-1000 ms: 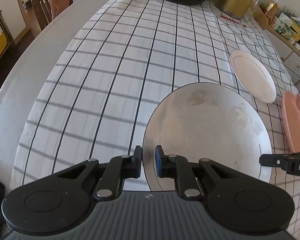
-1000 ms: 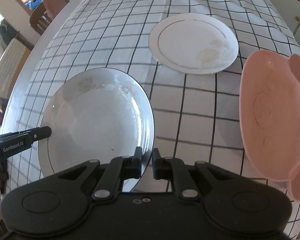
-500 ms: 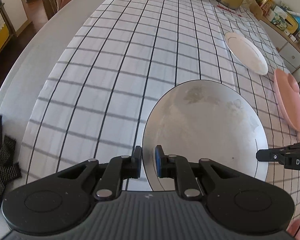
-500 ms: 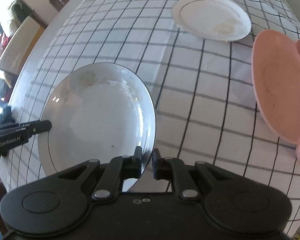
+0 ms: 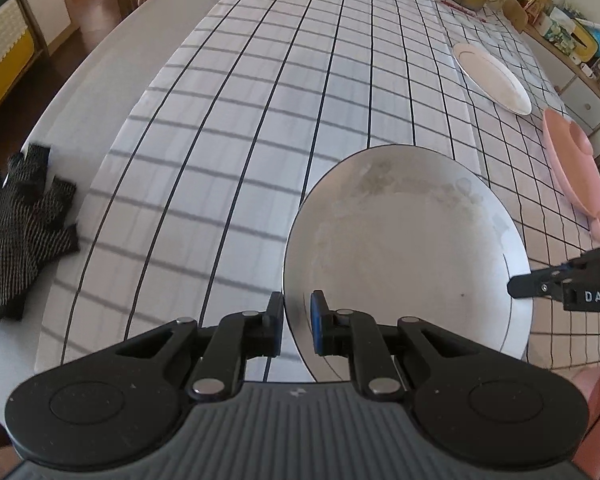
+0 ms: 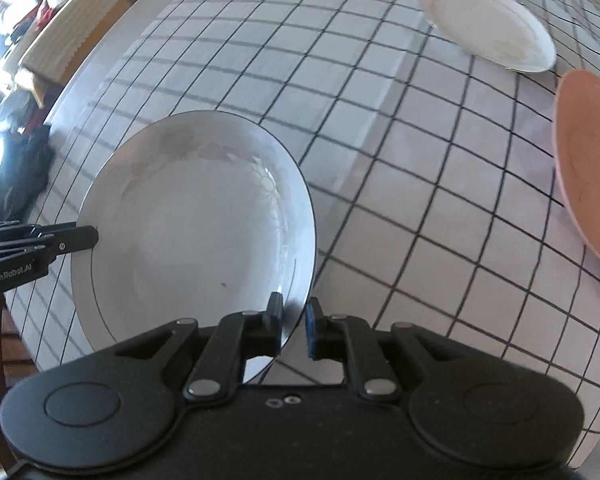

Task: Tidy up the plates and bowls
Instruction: 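Lift and carry the large white plate back with both grippers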

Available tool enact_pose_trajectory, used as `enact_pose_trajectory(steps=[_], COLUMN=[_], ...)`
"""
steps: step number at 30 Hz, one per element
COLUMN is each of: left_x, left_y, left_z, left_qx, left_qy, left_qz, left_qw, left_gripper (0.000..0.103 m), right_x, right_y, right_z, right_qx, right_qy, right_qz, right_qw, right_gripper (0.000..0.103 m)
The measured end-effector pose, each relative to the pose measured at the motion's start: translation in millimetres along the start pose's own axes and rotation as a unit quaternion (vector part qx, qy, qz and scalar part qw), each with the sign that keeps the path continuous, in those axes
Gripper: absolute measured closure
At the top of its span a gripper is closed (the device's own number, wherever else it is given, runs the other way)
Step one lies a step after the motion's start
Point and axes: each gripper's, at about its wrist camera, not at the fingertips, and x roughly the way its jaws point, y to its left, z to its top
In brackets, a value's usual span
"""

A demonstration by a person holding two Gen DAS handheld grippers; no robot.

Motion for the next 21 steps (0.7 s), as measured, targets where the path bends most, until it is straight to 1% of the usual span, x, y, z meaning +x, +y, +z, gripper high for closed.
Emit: enact_pose_trajectory(steps=[7, 8, 12, 15, 16, 21], left_x=[-10, -10, -10, -11, -12, -17], left_y=[2, 2, 3, 0, 0, 4], left_z=[-21, -23, -23, -22, -22, -19], left_qx=[-0.002, 0.000, 0.002, 0.007, 0.009, 0.006], left_qy=[0.012, 0.012, 0.010, 0.005, 0.004, 0.001], left_qz=[0.002, 0.001, 0.004, 0.012, 0.014, 0.026], left_qw=[0.9999, 0.9999, 0.9999, 0.9999, 0.9999, 0.9996], left_gripper=[0.090, 0.090, 0.090, 0.090, 0.090, 0.089], right_x=[2, -4, -4, -7, -9, -20], right_y=[11, 7, 6, 7, 8, 2], right_z=[-4, -9, -9, -10, -10, -7], right_qx=[-0.015, -0.014, -0.006, -0.014, -0.015, -0.002], right_qy=[0.002, 0.000, -0.004, -0.013, -0.019, -0.041], right_qz=[-0.004, -0.004, -0.004, -0.009, -0.012, -0.013], right_qw=[1.000, 1.000, 1.000, 1.000, 1.000, 0.999], right_gripper=[0.092, 0.092, 0.092, 0.087, 0.083, 0.081])
